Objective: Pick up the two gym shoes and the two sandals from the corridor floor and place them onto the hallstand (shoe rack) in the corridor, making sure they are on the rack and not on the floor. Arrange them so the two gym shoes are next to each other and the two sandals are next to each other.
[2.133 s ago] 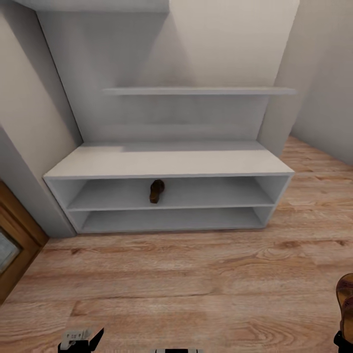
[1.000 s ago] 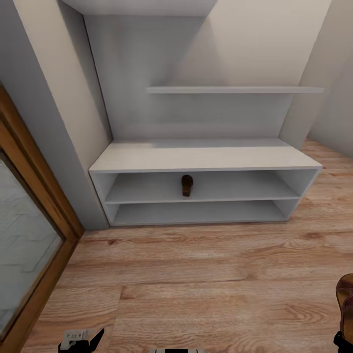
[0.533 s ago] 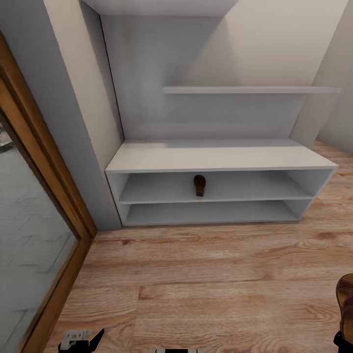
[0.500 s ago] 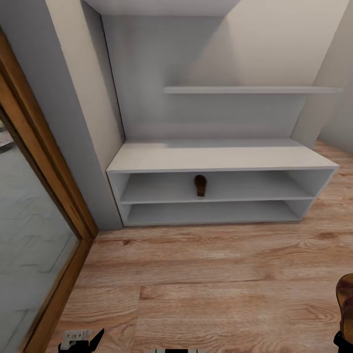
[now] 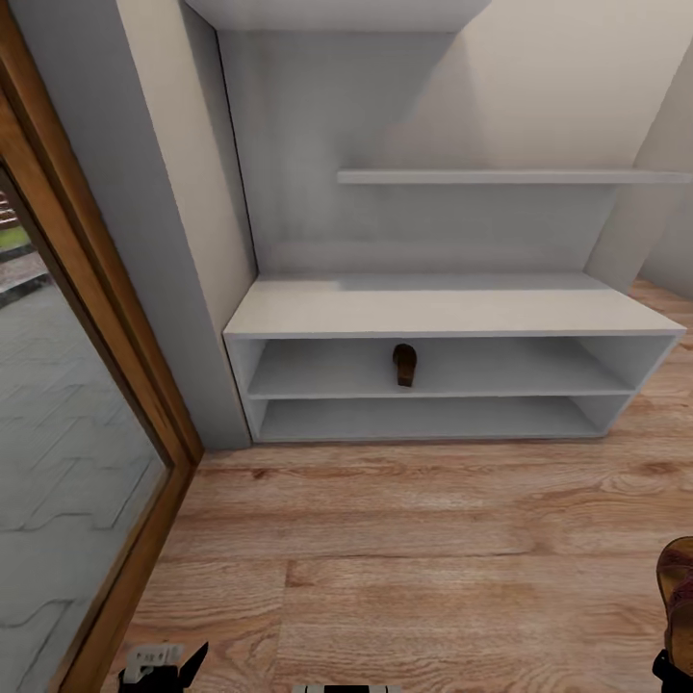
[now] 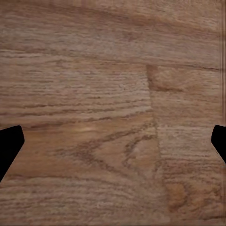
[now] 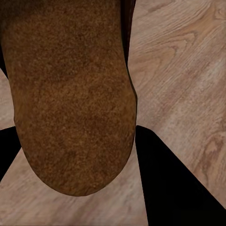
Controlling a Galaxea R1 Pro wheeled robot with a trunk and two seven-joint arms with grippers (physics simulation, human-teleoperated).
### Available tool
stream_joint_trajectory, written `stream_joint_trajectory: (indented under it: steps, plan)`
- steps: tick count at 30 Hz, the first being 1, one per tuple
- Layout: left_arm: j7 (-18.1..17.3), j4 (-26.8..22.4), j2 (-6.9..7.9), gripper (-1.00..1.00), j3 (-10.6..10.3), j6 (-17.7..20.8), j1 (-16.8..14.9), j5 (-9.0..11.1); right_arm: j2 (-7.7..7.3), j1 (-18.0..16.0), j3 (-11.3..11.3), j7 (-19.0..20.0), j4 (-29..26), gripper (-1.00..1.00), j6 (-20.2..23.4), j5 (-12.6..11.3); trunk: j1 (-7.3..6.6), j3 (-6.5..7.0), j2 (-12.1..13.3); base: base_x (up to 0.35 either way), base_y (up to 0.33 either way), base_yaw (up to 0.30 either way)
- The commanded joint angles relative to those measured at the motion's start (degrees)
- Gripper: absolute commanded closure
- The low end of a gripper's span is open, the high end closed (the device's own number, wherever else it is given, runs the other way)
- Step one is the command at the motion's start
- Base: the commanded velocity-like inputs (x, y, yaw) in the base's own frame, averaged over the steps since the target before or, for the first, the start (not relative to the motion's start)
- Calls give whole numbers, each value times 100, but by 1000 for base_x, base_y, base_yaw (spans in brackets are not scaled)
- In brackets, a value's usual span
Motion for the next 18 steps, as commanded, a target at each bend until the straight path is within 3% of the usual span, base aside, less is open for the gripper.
stream_joint_trajectory:
  steps: [1,4,6,7,8,10,12,14,16,18]
  plan:
    - [-79,1,-6,-100,17,3,-6,39,3,-5,-19,-38,12,100,-12,50,-1,-4,-2,0,1,2]
    - [-388,-19,-39,-100,5,-10,-24,31,91,-5,-5,-23,38,100,-9,148,-1,-4,-2,0,0,0]
    - [-925,-26,-44,-100,2,-8,-45,29,313,-5,40,-14,39,100,-9,397,-1,-4,-2,0,0,0]
    - [-1625,-23,-28,-100,20,-4,-57,26,599,-5,216,-15,25,100,-8,866,-1,-4,-2,0,0,0]
    - [-1940,-21,-15,-100,39,-4,-58,31,736,-5,324,-17,17,100,-7,1137,-1,-4,-2,0,0,0]
    - [-2194,-20,0,-100,56,-7,-51,44,862,-5,407,-20,11,100,1,1387,-1,-4,-2,0,0,0]
    - [-2511,-16,33,-100,74,-13,-34,63,1102,-5,500,-24,4,100,15,1759,-1,-4,-2,0,0,0]
    - [-2599,-16,65,-100,76,-16,-27,69,1224,-5,524,-24,-1,100,19,1877,-1,-4,-2,0,0,0]
    - [-2723,-14,168,-100,77,-72,-14,85,1546,-4,559,-31,-16,100,28,2053,-1,-4,-2,0,0,0]
    - [-2770,-13,207,-100,78,-120,-11,91,1681,-9,576,-32,-28,100,52,2103,-1,-4,-2,0,0,0]
